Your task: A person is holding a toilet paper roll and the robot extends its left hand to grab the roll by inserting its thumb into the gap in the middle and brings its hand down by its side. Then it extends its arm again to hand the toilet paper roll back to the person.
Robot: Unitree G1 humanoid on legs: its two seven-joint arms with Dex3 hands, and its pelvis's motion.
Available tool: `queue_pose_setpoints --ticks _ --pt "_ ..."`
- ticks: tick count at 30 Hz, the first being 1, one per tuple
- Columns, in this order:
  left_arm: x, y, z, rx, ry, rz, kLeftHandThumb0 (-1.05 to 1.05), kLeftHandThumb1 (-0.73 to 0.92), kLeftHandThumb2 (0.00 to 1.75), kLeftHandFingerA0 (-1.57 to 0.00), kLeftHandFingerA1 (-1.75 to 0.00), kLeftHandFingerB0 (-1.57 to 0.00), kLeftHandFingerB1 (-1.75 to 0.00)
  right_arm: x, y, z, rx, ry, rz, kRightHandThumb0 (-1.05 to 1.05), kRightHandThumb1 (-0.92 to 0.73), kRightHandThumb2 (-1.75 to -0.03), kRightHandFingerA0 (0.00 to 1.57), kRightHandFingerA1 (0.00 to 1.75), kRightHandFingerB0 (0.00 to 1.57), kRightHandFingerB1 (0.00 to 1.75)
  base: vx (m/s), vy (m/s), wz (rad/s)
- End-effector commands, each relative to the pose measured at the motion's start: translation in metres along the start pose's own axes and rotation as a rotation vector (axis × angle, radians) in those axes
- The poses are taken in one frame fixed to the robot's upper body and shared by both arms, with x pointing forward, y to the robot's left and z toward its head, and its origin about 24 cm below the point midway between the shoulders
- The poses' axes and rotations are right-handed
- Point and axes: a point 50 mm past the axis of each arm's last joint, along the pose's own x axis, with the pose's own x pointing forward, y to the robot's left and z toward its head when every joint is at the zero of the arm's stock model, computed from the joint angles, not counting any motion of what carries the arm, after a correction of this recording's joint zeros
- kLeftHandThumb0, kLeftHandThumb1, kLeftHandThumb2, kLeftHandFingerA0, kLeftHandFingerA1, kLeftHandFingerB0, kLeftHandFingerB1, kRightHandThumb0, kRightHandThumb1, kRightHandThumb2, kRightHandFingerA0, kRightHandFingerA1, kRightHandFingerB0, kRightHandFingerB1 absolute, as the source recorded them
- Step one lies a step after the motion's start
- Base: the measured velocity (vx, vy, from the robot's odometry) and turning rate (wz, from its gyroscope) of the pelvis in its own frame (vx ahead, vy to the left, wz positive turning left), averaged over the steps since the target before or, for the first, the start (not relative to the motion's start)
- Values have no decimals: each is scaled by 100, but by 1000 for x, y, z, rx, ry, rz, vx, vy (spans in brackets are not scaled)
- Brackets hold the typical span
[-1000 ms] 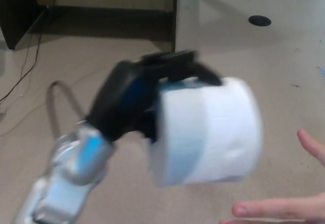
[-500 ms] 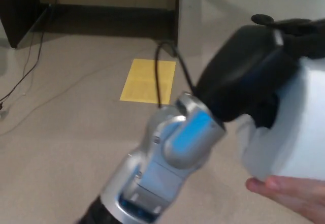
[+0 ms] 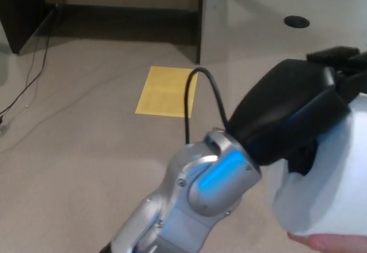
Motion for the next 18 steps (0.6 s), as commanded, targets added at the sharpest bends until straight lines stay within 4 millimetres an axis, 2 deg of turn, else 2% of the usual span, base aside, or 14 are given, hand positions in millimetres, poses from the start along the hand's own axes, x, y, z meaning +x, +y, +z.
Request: queue_pose_setpoints --ticks 1,2,5,6,9,12,14,17,18 --pt "-8 10 -5 -27 51 -65 -73 45 79 -3 -9 0 -3 1 -2 -1 -18 13 -3 -35 -66 -60 71 61 59 44 0 0 0" --pt "-9 13 -6 -19 55 -74 -76 46 80 0 -1 0 -1 0 -2 0 -18 10 -2 -35 -66 -60 71 61 59 45 0 0 0" --pt "-12 24 -6 22 58 -99 -76 45 81 0 0 0 -2 1 -2 1 -19 6 -2 -35 -66 -60 70 59 59 45 0 0 0" --pt "-13 36 -4 30 56 -117 -73 44 80 0 0 0 -3 1 -2 0 -24 9 -1 -35 -67 -60 69 56 58 45 0 0 0" --pt "-16 54 -3 12 29 -121 -69 43 79 0 0 0 -3 1 -2 1 -38 3 -4 -34 -66 -60 71 65 58 45 0 0 0" --pt "-18 74 -3 4 14 -126 -57 33 77 0 -21 0 -18 1 -4 1 -33 8 -2 -34 -66 -60 70 62 57 45 0 0 0" --pt "-21 88 -4 -40 25 -132 -52 32 76 0 -23 0 -20 1 -3 0 -33 11 2 -34 -65 -59 69 60 56 45 0 0 0" --pt "-22 96 -4 -43 31 -142 -51 31 75 0 -24 0 -21 0 -2 -1 -36 9 3 -35 -65 -59 70 61 56 45 0 0 0" --pt "-26 107 -4 -33 68 -153 -60 38 52 -9 -28 0 -26 0 -2 -1 -36 11 3 -34 -66 -60 71 59 59 45 0 0 0"
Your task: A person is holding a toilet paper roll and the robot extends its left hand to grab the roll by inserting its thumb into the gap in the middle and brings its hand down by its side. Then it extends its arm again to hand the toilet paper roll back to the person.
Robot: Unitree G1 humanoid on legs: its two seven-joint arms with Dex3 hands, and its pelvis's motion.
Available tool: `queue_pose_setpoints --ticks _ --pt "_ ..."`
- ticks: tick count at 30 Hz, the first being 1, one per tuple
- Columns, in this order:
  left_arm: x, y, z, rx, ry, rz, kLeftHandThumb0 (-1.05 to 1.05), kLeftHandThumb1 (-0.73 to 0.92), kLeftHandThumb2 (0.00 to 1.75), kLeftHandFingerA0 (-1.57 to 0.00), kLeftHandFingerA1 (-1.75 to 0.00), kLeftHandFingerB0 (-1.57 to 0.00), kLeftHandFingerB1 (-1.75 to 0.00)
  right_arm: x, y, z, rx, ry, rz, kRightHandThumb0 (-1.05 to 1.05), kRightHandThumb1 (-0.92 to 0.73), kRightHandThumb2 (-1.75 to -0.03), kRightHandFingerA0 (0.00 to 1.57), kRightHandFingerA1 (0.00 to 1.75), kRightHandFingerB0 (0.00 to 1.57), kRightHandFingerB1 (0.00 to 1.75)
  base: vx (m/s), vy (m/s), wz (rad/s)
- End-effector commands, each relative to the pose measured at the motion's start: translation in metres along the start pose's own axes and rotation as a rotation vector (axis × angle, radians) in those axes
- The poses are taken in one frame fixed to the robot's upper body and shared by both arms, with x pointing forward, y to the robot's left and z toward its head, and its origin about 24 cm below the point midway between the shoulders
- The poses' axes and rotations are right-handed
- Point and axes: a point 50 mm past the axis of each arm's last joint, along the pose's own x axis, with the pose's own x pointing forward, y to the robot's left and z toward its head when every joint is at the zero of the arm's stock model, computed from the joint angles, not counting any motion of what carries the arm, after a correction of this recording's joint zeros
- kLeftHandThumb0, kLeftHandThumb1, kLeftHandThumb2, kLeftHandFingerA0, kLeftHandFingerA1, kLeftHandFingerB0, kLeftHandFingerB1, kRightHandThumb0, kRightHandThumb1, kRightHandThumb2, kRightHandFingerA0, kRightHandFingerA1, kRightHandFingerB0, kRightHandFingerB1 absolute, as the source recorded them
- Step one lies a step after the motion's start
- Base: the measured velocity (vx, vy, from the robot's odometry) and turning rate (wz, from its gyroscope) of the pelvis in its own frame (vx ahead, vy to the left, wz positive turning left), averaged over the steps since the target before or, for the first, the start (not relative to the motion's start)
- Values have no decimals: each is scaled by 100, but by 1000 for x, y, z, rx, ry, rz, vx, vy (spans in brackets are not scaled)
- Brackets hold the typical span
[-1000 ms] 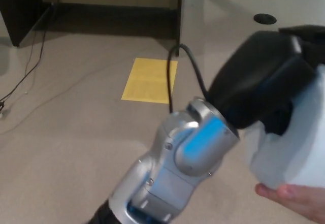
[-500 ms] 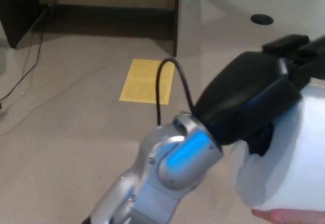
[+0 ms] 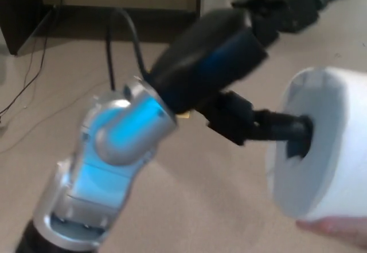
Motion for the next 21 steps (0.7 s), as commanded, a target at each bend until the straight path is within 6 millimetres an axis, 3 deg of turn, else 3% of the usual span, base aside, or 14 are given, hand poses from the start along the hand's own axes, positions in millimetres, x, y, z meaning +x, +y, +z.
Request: queue_pose_setpoints --ticks 1,2,3,4,5,7,8,9,10,12,15,16,19,21 --pt "-9 34 1 -94 38 -121 -59 38 52 -11 -29 0 -26 -1 -2 -4 -16 20 -2 -34 -66 -59 70 58 59 45 0 0 0" --pt "-10 37 1 -96 47 -127 -59 38 52 -11 -29 0 -26 -1 -2 -4 -14 20 -2 -34 -66 -59 70 58 59 45 0 0 0" --pt "-12 43 0 -124 60 -139 -47 31 74 -1 -36 0 -28 -1 -2 -4 -14 19 -4 -34 -66 -60 71 59 60 46 0 0 0" --pt "-16 50 -1 -147 77 -149 -47 31 76 -5 -43 0 -31 -1 -2 -4 -19 18 -5 -34 -66 -60 72 62 60 45 0 0 0" --pt "-24 61 -5 -184 111 -162 -27 14 76 -2 -48 0 -48 0 -3 -3 -17 22 -5 -34 -66 -60 70 56 60 45 0 0 0" --pt "-28 66 -6 -199 123 -169 -27 14 76 -2 -48 0 -48 0 -3 -2 -15 23 -5 -34 -66 -60 70 56 60 45 0 0 0" --pt "-37 72 -9 -256 162 -165 -42 33 57 -20 -38 -13 -31 0 -6 -3 -22 24 -10 -33 -66 -60 71 57 60 45 0 0 0" --pt "-55 74 -17 -282 188 -120 -23 18 79 -13 -52 -8 -50 0 -8 -3 -25 24 -9 -34 -66 -60 72 57 60 46 0 0 0" --pt "-76 71 -27 -311 216 -57 -54 37 64 -28 -44 -14 -33 0 -9 -4 -27 24 -9 -35 -66 -58 72 57 60 45 0 0 0" --pt "-92 66 -35 -318 244 -11 -57 39 66 -28 -44 -14 -34 0 -12 -4 -30 23 -16 -35 -66 -58 71 57 61 45 0 0 0" --pt "-139 44 -58 -335 376 115 -56 39 66 -26 -43 -12 -34 0 -14 -5 -18 26 -20 -34 -65 -59 71 60 60 46 0 0 0" --pt "-160 34 -68 -355 445 159 -25 24 82 -10 -51 -6 -50 -1 -14 -6 -14 28 -21 -34 -65 -59 71 59 60 46 0 0 0" --pt "-209 8 -86 -315 616 242 -25 22 82 -12 -51 -8 -50 -2 -15 -9 -13 32 -31 -33 -65 -59 72 62 60 46 0 0 0" --pt "-255 -19 -98 -333 785 317 -21 24 82 -13 -52 -9 -50 -2 -16 -10 -1 39 -38 -33 -65 -59 73 59 60 45 0 0 0"
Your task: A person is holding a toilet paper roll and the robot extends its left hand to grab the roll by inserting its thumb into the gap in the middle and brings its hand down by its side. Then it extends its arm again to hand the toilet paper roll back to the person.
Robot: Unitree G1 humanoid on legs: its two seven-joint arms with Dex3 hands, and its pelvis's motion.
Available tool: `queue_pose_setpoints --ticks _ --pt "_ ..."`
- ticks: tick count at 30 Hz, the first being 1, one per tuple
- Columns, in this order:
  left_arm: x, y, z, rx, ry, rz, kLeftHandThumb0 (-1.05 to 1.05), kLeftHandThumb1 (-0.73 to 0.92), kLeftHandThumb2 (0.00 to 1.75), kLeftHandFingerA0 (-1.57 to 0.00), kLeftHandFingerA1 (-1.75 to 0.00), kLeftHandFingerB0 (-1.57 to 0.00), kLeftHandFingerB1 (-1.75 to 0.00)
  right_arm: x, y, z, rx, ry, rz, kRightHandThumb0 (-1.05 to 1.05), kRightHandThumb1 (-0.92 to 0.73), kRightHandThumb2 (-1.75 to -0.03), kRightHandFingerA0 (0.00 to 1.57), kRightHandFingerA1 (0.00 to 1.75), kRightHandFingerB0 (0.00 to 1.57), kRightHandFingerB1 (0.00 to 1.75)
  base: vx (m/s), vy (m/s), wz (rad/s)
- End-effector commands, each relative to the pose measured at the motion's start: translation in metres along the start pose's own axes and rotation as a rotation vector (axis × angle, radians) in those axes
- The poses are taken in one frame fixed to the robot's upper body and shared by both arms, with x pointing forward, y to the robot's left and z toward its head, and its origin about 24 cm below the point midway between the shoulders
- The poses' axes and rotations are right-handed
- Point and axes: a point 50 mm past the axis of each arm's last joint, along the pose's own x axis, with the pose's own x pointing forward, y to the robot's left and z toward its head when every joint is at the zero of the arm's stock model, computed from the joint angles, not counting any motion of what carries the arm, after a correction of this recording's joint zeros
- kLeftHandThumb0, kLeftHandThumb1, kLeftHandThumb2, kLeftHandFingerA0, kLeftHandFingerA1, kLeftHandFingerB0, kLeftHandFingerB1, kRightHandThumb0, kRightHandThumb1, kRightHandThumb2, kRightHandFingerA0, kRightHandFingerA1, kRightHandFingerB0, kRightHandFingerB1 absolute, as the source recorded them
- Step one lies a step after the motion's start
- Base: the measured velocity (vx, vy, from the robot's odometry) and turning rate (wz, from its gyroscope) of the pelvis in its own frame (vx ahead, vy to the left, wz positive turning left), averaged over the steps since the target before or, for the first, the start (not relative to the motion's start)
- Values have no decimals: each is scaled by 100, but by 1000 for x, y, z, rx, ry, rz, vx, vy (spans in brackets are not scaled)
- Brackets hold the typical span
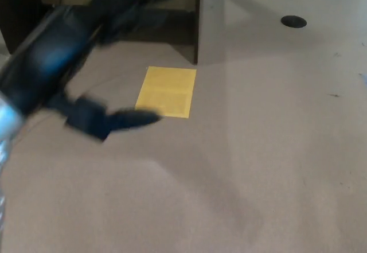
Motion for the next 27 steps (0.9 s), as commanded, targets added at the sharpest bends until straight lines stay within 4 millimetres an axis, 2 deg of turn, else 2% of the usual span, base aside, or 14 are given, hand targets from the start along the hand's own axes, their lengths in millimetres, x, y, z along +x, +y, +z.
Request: queue_pose_setpoints --ticks 1,4,5,6,7,8,9,11,13,17,20,25,26,27 --pt "-137 -37 -113 -129 430 270 -21 25 83 -11 -52 -9 -50 -3 -14 -12 -5 48 -35 -33 -66 -60 73 59 60 45 0 0 0" --pt "-191 -59 -149 -134 691 352 -19 33 85 -7 -51 -6 -49 -1 -17 -9 -3 50 -42 -33 -67 -60 76 62 60 45 0 0 0" --pt "-198 -62 -153 -140 725 355 -19 33 85 -7 -51 -6 -49 -1 -18 -8 -2 47 -45 -33 -67 -60 76 62 60 45 0 0 0" --pt "-212 -68 -162 -137 785 342 -31 45 58 -16 -34 -15 -30 -1 -18 -8 -4 44 -47 -33 -67 -60 75 62 60 46 0 0 0" --pt "-222 -72 -167 -94 836 321 -18 35 87 -8 -51 -7 -50 -1 -18 -9 -6 45 -47 -34 -67 -60 73 62 60 47 0 0 0" --pt "-230 -76 -171 -33 872 297 -18 35 87 -8 -51 -7 -50 -2 -18 -11 -7 47 -45 -34 -67 -60 73 62 60 47 0 0 0" --pt "-241 -79 -175 25 924 273 -34 38 58 -27 -39 -20 -33 -3 -17 -12 -10 48 -43 -34 -67 -60 72 62 60 47 0 0 0" --pt "-252 -81 -185 99 1008 229 -36 40 60 -25 -38 -19 -33 -1 -21 -8 -21 38 -55 -35 -66 -60 73 64 60 47 0 0 0" --pt "-275 -95 -191 111 1111 200 -37 39 59 -28 -40 -20 -34 -3 -21 -12 -33 52 -48 -35 -67 -60 73 63 60 47 0 0 0" --pt "-290 -101 -195 124 1187 144 -36 38 59 -26 -39 -20 -33 -4 -15 -15 -22 57 -40 -33 -67 -60 73 59 60 46 0 0 0" --pt "-291 -99 -199 120 1207 130 -37 39 59 -27 -39 -21 -34 -4 -15 -16 -11 65 -42 -33 -67 -60 75 60 60 45 0 0 0" --pt "-302 -97 -202 43 1261 144 -34 39 59 -25 -37 -21 -33 -3 -14 -14 -14 65 -39 -34 -66 -60 75 59 61 46 0 0 0" --pt "-304 -98 -202 38 1267 138 -17 30 85 -12 -52 -11 -51 -4 -13 -15 -15 65 -36 -35 -67 -60 74 60 60 46 0 0 0" --pt "-304 -98 -202 38 1267 138 -17 30 85 -12 -52 -11 -51 -4 -13 -15 -15 65 -36 -35 -67 -60 74 60 60 46 0 0 0"
